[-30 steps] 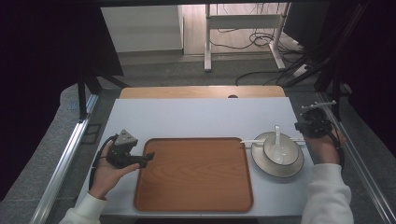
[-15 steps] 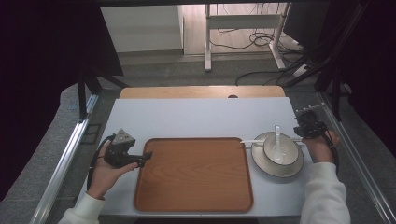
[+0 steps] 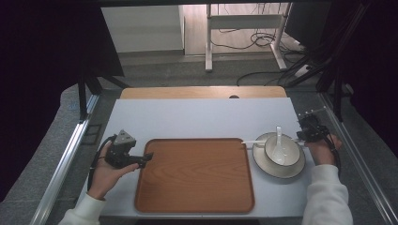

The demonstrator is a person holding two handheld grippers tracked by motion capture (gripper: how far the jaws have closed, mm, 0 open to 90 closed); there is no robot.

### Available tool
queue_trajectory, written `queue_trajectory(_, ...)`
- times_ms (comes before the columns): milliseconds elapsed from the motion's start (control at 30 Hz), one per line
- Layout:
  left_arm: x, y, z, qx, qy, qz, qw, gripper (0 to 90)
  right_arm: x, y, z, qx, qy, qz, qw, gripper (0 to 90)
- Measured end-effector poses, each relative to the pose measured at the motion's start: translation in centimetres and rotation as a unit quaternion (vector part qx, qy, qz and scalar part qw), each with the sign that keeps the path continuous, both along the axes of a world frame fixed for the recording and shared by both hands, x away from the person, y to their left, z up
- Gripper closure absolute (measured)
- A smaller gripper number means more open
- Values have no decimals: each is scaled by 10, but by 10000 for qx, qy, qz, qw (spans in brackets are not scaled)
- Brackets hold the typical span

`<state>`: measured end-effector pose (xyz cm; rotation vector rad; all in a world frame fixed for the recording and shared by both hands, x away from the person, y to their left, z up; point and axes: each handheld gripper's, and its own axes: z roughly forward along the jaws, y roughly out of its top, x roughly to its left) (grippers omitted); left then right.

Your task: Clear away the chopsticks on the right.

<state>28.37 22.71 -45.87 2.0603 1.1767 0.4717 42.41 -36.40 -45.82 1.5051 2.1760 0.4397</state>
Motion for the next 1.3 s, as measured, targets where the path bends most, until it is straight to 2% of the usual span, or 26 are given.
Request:
queue_trajectory(167,0,1,0,5,1,18,10000,174,-5,-6,0,66,26,-45,10000,900)
queue_trajectory(333,0,1,0,28,17,21,10000,174,-12,-8,-1,33,65,-74,9999,900)
queue_trajectory(467,1,0,-1,35,31,3,10000,174,-20,-9,0,-34,10,-122,9999,900)
queue_trajectory(767,1,0,-2,53,53,-12,10000,174,-29,-10,-1,-2,92,-130,9999,900)
queue_trajectory(900,2,1,-2,57,62,-5,10000,174,-34,-9,4,24,-28,-147,9999,900)
queue_trajectory(1067,1,2,-1,53,50,3,10000,174,-40,-7,11,129,-66,-23,9999,900)
queue_trajectory(1300,1,2,-1,46,54,9,10000,174,-43,-4,10,159,47,118,9998,900)
